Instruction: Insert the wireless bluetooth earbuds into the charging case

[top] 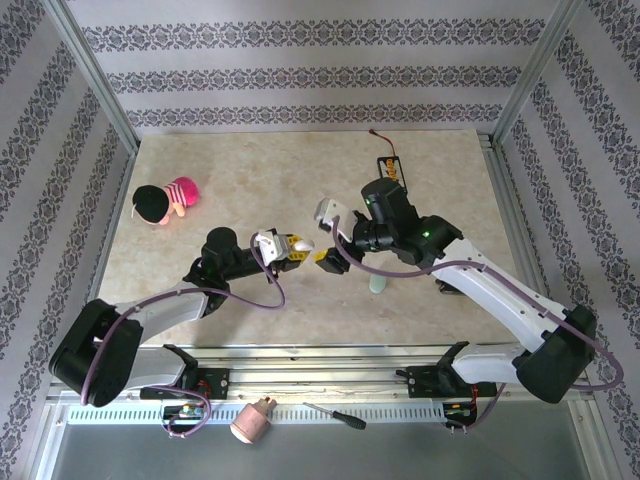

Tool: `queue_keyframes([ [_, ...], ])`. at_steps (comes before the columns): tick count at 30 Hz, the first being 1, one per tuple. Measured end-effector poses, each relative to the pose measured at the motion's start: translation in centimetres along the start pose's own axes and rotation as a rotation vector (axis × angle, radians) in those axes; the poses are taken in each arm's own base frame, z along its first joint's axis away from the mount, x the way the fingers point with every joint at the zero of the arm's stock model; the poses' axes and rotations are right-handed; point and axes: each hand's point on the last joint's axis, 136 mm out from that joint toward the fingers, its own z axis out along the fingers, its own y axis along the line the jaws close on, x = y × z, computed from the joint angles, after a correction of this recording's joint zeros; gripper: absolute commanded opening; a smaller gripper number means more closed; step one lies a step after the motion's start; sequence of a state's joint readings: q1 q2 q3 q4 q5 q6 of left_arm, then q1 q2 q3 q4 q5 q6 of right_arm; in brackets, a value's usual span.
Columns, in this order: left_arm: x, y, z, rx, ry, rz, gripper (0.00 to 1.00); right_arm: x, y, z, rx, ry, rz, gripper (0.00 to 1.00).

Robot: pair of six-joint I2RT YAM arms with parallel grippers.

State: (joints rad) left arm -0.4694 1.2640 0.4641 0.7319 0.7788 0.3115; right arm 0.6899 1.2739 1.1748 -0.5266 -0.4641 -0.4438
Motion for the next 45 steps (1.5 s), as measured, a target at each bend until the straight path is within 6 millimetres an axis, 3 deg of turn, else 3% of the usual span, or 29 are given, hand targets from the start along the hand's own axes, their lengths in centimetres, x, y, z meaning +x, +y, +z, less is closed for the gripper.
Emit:
queue_keyframes([
  [2,-0.2,-0.6,-0.1,0.034,0.002,-0.006,0.08,0.3,0.5,0.1,-0.037,0.025,-0.065,0.6],
  [5,-0.4,-1.4,-0.4,0.077,0.005,-0.016,0.08,0.6,0.7,0.4,-0.075,0.054,-0.122,0.52],
  [11,-0.3,-2.6,-0.6,0.139,0.013,-0.036,0.08,1.1,1.3,1.6,-0.139,0.093,-0.172,0.48],
  [25,-0.9,-2.9,-0.6,0.171,0.0,-0.037,0.09,2.3,1.7,3.7,-0.219,0.156,-0.18,0.22],
  [27,-0.8,-2.9,-0.6,0.172,0.003,-0.04,0.16,2.3,1.8,3.7,-0.221,0.16,-0.178,0.19],
  [29,-0.8,-2.9,-0.6,0.171,0.004,-0.041,0.31,2.4,1.8,3.7,-0.222,0.162,-0.176,0.19],
  [36,-0.6,-2.4,-0.5,0.131,0.006,-0.045,0.95,2.4,0.6,3.8,-0.184,0.142,-0.134,0.18],
  [37,-0.2,-2.2,-0.6,0.108,0.012,-0.045,0.99,2.6,0.2,3.8,-0.171,0.142,-0.113,0.18],
  [45,4.8,0.7,-2.0,-0.175,0.137,-0.09,0.99,5.6,-5.0,4.7,-0.006,0.143,0.185,0.18],
])
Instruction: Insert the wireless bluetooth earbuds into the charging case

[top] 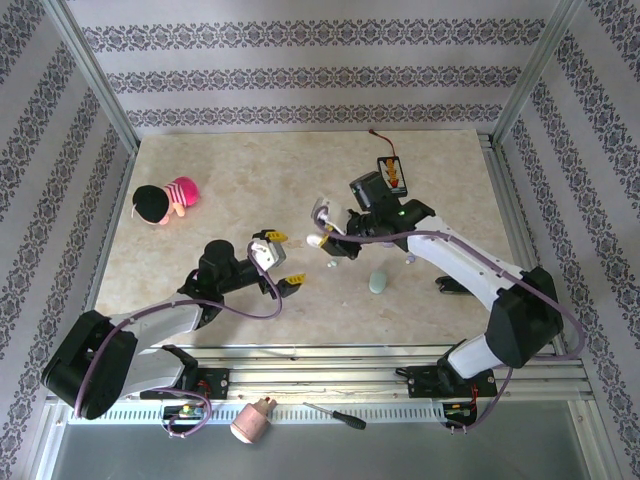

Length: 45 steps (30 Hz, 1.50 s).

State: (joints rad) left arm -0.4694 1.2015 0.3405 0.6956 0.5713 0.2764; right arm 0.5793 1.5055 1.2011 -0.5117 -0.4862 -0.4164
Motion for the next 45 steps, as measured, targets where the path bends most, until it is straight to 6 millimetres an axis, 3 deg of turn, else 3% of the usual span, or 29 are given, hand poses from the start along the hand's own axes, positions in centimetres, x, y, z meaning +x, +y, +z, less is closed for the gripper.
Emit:
queue_keyframes([
  [3,0.7,1.5,-0.2,-0.094,0.025,-0.02,0.99,0.0,-3.1,1.5,0.062,-0.023,0.195,0.18],
  [7,0.8,2.9,-0.1,-0.17,0.026,-0.039,0.99,1.3,-6.5,5.4,0.1,0.003,0.471,0.17],
  [14,2.1,3.7,0.3,-0.213,0.049,-0.085,0.99,2.5,-10.2,11.4,0.127,0.015,0.795,0.18],
  [23,2.7,3.8,0.3,-0.226,0.057,-0.137,0.99,-0.2,-14.7,15.2,0.143,-0.057,0.888,0.24],
  [28,2.8,3.8,0.4,-0.225,0.063,-0.174,0.99,0.6,-16.7,16.3,0.174,-0.044,0.904,0.26],
  [32,2.4,4.0,0.6,-0.227,0.061,-0.191,0.99,1.7,-17.6,16.0,0.216,-0.023,0.91,0.37],
  [36,2.4,4.3,0.6,-0.237,0.062,-0.202,0.99,2.8,-18.6,14.7,0.287,-0.014,0.889,0.57],
  [39,2.4,4.3,0.5,-0.24,0.067,-0.205,0.99,3.7,-18.3,12.0,0.364,-0.002,0.855,0.69],
  [45,1.8,4.2,0.3,-0.234,0.056,-0.198,0.99,3.8,-15.6,2.8,0.536,-0.077,0.778,0.86],
])
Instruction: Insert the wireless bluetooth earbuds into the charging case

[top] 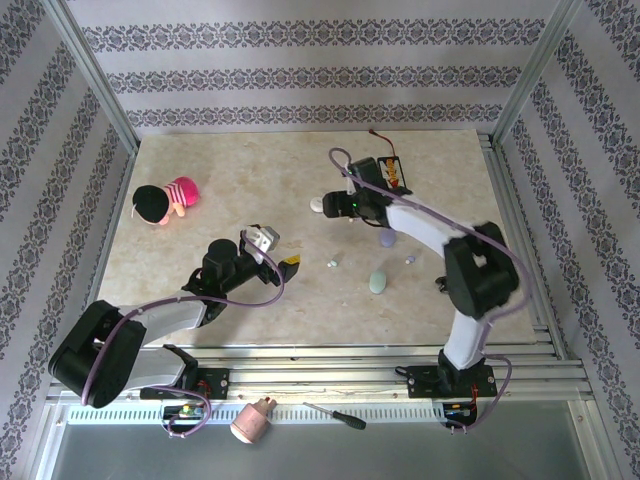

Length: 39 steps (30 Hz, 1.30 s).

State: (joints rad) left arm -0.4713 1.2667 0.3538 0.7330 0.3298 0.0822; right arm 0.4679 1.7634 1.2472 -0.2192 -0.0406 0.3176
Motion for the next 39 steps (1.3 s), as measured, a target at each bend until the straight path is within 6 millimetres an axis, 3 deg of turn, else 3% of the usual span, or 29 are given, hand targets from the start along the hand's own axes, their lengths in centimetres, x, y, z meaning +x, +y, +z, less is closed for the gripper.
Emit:
queue_keyframes([
  [3,0.0,-0.2,0.0,0.008,0.0,0.009,0.99,1.2,-1.1,-4.4,0.06,-0.075,-0.009,0.91],
  [5,-0.2,-0.3,0.1,0.015,-0.001,0.019,0.99,3.1,-1.6,-6.7,0.105,-0.099,-0.01,0.92],
  [10,-0.9,-0.7,0.3,0.031,-0.013,0.036,0.99,9.0,-2.1,-9.6,0.182,-0.069,-0.015,0.91],
  [14,-1.2,-0.8,0.4,0.038,-0.018,0.046,0.99,13.3,-2.9,-10.7,0.215,-0.019,0.012,0.87],
  [19,-1.4,-0.7,0.5,0.036,-0.019,0.049,0.99,17.2,-3.5,-10.3,0.245,0.064,0.027,0.8],
  [26,-1.4,-0.5,0.5,0.024,-0.018,0.048,0.99,20.6,-4.4,-8.3,0.298,0.183,0.067,0.66],
  [32,-1.4,-0.5,0.5,0.021,-0.018,0.048,0.99,22.4,-4.9,-6.7,0.339,0.258,0.061,0.57],
  [39,-1.3,-0.5,0.5,0.021,-0.016,0.048,0.99,22.2,-4.6,-5.8,0.331,0.27,0.071,0.51],
])
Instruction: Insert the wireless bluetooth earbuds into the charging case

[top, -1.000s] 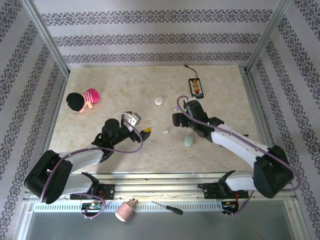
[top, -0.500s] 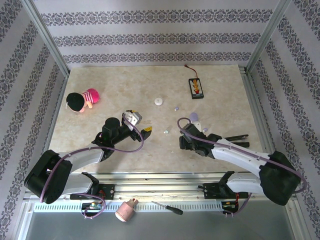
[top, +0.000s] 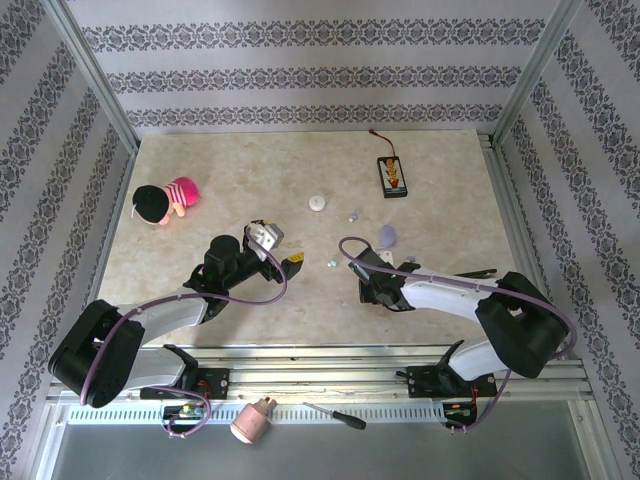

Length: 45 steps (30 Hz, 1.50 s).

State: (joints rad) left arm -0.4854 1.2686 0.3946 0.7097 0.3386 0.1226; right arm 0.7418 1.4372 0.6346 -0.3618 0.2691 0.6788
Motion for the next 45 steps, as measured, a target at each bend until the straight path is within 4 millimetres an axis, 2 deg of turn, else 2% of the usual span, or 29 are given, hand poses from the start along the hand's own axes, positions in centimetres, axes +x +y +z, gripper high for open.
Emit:
queue_keyframes([
  [10,0.2,0.0,0.0,0.001,0.004,-0.001,0.99,-0.9,-0.3,0.1,-0.012,-0.01,0.02,0.34],
  [14,0.3,-0.2,-0.1,0.01,0.006,-0.002,0.99,-1.0,0.8,-0.6,-0.087,-0.003,-0.054,0.32],
  [19,0.0,-1.1,-0.6,0.053,0.007,0.002,1.0,-1.5,3.8,-3.2,-0.284,-0.033,-0.226,0.3],
  [26,0.2,-3.3,-1.4,0.17,0.024,0.004,1.0,-3.2,9.3,-9.6,-0.62,-0.144,-0.548,0.28],
  [30,-0.3,-4.4,-2.0,0.233,0.01,0.005,0.99,-4.2,11.2,-12.4,-0.727,-0.184,-0.701,0.24],
  [34,-0.7,-5.6,-2.4,0.303,-0.007,0.015,1.0,-3.9,12.4,-13.6,-0.805,-0.167,-0.805,0.24],
  [43,0.2,-8.8,-3.1,0.492,0.008,-0.001,0.83,-2.5,13.7,-15.1,-0.925,-0.111,-0.943,0.24],
  [45,0.5,-9.4,-3.2,0.528,0.014,-0.014,0.75,-2.6,13.9,-15.4,-0.936,-0.112,-0.966,0.24],
])
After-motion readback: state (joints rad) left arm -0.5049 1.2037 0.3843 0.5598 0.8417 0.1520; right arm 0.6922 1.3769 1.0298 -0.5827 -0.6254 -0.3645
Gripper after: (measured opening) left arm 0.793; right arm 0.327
